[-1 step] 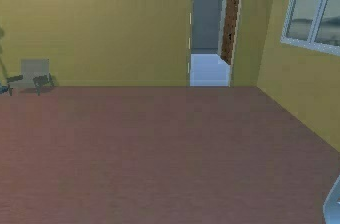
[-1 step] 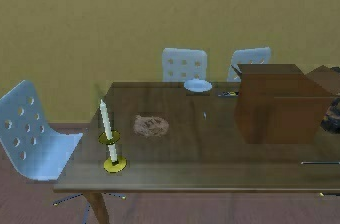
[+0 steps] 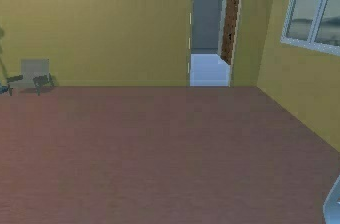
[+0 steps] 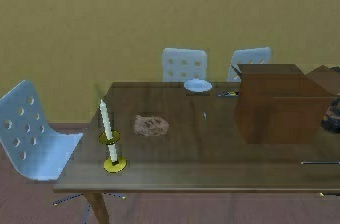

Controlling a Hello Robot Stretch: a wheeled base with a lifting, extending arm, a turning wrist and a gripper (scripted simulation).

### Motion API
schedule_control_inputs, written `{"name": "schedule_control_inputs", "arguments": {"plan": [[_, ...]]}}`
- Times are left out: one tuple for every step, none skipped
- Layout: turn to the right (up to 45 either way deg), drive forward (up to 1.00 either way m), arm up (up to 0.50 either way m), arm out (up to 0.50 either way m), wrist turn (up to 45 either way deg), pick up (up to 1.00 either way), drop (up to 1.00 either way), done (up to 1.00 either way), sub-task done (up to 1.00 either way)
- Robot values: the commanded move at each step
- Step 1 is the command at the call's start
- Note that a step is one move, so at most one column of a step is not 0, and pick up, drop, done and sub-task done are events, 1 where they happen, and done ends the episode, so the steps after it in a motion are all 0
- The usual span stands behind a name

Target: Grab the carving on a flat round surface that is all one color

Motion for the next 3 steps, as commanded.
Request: {"name": "schedule_control_inputs", "arguments": {"plan": [[0.0,0.0,0.38,0.0,0.0,0.0,0.0,0.0,0.0],[0.0,0.0,0.0,0.5,0.0,0.0,0.0,0.0,0.0],[0.0,0.0,0.0,0.0,45.0,0.0,0.0,0.0,0.0]]}}
